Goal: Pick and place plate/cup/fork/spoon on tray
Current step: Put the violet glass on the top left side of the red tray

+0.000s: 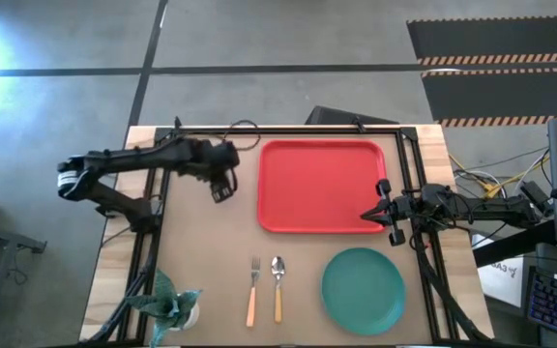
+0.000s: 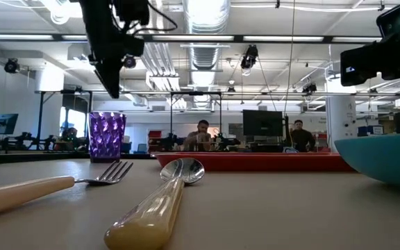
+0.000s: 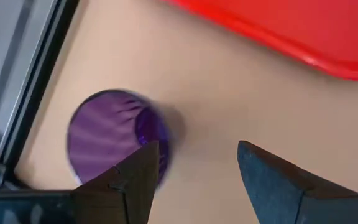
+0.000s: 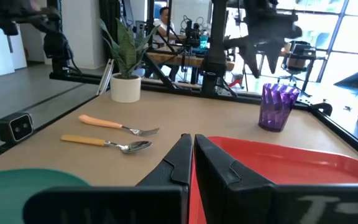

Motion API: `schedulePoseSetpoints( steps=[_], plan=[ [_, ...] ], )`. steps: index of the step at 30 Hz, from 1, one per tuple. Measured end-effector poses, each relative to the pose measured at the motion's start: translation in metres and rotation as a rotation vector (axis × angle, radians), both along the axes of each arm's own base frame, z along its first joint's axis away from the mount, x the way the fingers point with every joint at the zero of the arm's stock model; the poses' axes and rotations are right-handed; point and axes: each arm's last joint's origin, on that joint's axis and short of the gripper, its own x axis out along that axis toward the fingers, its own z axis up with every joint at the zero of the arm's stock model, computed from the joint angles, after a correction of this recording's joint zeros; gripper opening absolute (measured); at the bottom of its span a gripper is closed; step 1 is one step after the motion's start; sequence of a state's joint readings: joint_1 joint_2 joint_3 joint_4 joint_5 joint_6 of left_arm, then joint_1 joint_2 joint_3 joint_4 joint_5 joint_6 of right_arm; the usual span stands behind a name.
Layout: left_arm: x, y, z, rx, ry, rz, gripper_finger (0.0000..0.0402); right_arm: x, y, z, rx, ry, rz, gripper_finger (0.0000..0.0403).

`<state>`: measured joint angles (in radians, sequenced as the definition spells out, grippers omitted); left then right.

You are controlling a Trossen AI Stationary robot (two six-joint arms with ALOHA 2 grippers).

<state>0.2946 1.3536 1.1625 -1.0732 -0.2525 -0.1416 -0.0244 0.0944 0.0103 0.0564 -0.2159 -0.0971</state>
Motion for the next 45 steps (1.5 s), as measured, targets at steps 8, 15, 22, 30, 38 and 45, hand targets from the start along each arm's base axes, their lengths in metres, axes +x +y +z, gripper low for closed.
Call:
schedulePoseSetpoints(
  steps=[8, 15, 22, 30, 38, 45],
  plan=[
    [-0.002, 0.026, -0.011, -0.096, 0.01, 0.059, 0.02, 0.0, 0.0, 0.0, 0.0, 0.0, 0.0, 0.0009],
    [0.01, 0.037, -0.033, -0.123, 0.089, 0.057, 0.02, 0.0, 0.0, 0.0, 0.0, 0.0, 0.0, 0.0009],
    [0.022, 0.043, -0.06, -0.17, 0.186, 0.067, 0.02, 0.0, 0.0, 0.0, 0.0, 0.0, 0.0, 0.0009],
    [0.03, 0.048, -0.081, -0.183, 0.264, 0.078, 0.0121, 0.0, 0.0, 0.0, 0.0, 0.0, 0.0, 0.0009],
    [0.027, 0.045, -0.065, -0.14, 0.214, 0.076, 0.0002, 0.0, 0.0, 0.0, 0.0, 0.0, 0.0, 0.0009],
    [0.024, 0.029, -0.011, -0.131, 0.06, 0.069, 0.0001, 0.0, 0.0, 0.0, 0.0, 0.0, 0.0, 0.0009]
  ],
)
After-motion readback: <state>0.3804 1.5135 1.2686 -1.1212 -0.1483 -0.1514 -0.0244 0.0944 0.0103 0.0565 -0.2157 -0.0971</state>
